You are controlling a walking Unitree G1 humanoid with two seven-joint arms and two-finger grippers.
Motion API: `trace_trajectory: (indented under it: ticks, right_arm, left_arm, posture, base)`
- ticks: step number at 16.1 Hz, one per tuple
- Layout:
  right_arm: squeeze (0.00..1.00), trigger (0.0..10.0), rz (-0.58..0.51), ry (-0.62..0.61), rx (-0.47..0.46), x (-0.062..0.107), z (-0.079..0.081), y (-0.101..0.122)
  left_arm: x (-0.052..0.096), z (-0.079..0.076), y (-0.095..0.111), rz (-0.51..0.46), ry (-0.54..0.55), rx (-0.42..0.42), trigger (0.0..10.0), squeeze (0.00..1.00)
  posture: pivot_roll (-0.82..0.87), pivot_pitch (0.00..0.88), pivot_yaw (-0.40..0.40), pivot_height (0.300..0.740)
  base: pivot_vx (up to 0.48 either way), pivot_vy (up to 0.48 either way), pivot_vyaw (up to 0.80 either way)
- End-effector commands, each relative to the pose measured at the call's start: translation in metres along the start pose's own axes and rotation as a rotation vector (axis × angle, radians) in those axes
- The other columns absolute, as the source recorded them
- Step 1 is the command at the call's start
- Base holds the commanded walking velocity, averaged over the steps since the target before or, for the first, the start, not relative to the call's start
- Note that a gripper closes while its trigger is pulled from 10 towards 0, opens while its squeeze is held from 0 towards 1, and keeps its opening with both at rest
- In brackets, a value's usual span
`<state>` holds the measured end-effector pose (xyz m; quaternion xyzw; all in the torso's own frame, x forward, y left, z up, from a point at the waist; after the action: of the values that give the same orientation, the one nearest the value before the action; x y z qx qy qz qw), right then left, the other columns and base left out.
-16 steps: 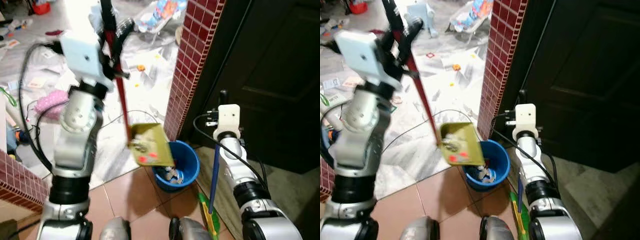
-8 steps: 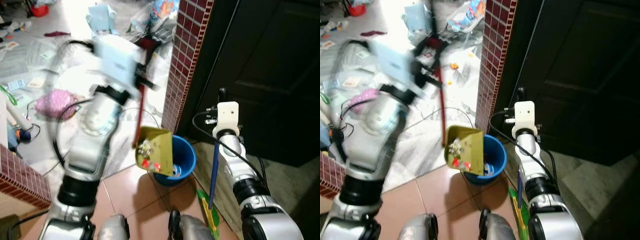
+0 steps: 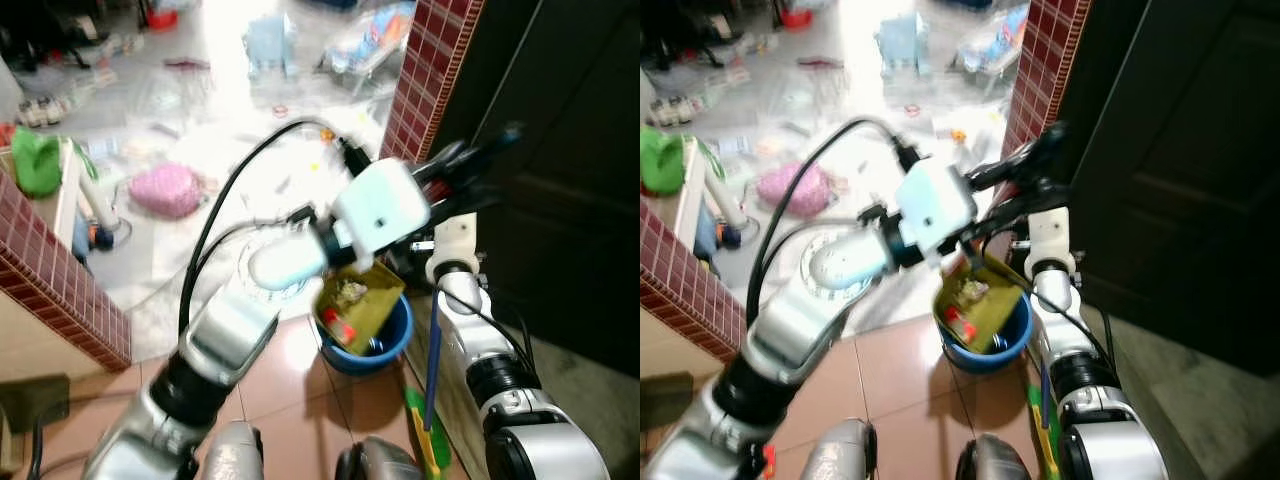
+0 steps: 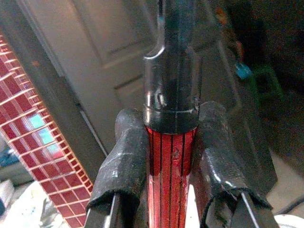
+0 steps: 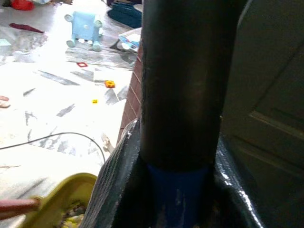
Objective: Sweep floor
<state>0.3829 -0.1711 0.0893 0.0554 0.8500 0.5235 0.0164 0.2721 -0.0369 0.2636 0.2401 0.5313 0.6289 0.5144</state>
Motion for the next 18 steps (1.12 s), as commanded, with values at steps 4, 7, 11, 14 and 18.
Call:
trace_trajectory:
  ticks: [4, 7, 11, 14, 18]
  right_arm:
    - [0.00, 10.0, -0.044, -0.019, 0.010, -0.006, -0.005, 0.013]
    - [0.00, 10.0, -0.048, -0.015, 0.013, -0.007, -0.005, 0.014]
    - [0.00, 10.0, -0.057, -0.011, 0.016, -0.009, -0.004, 0.017]
    - [0.00, 10.0, -0.057, -0.007, 0.013, -0.010, -0.004, 0.017]
    - [0.00, 10.0, -0.060, 0.000, 0.017, -0.010, -0.003, 0.019]
  left_arm:
    - [-0.010, -0.010, 0.020, -0.063, -0.041, -0.153, 10.0, 0.00]
    - [-0.008, -0.003, 0.029, -0.105, 0.012, -0.183, 10.0, 0.00]
    - [-0.010, 0.004, 0.055, -0.199, 0.043, -0.234, 10.0, 0.00]
    - [-0.016, -0.008, 0.043, -0.128, -0.034, 0.011, 10.0, 0.00]
    - [-0.016, 0.001, 0.044, -0.143, 0.017, -0.064, 10.0, 0.00]
  posture:
    - [0.04, 0.097, -0.056, 0.740]
    - [0.04, 0.098, -0.064, 0.740]
    - [0.04, 0.100, -0.074, 0.740]
    - [0.04, 0.101, -0.076, 0.740]
    - [0.03, 0.102, -0.083, 0.740]
  base:
    - [0.000, 0.000, 0.00]
    - [0.000, 0.000, 0.00]
    - [0.000, 0.000, 0.00]
    - [0.000, 0.000, 0.00]
    - [0.000, 0.000, 0.00]
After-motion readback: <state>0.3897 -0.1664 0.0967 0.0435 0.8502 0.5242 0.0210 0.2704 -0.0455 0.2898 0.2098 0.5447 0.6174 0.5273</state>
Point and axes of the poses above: a point about 5 cm out from each wrist's last joint towards the gripper, its own x axis pointing back from the gripper into the wrist, its own y axis along the axis of the wrist's last joint, z = x × y, the point moved 4 cm from there along -x, pointing out of the wrist towards the gripper, and after that the axes turned 14 degrees about x, right-handed, at the moved point
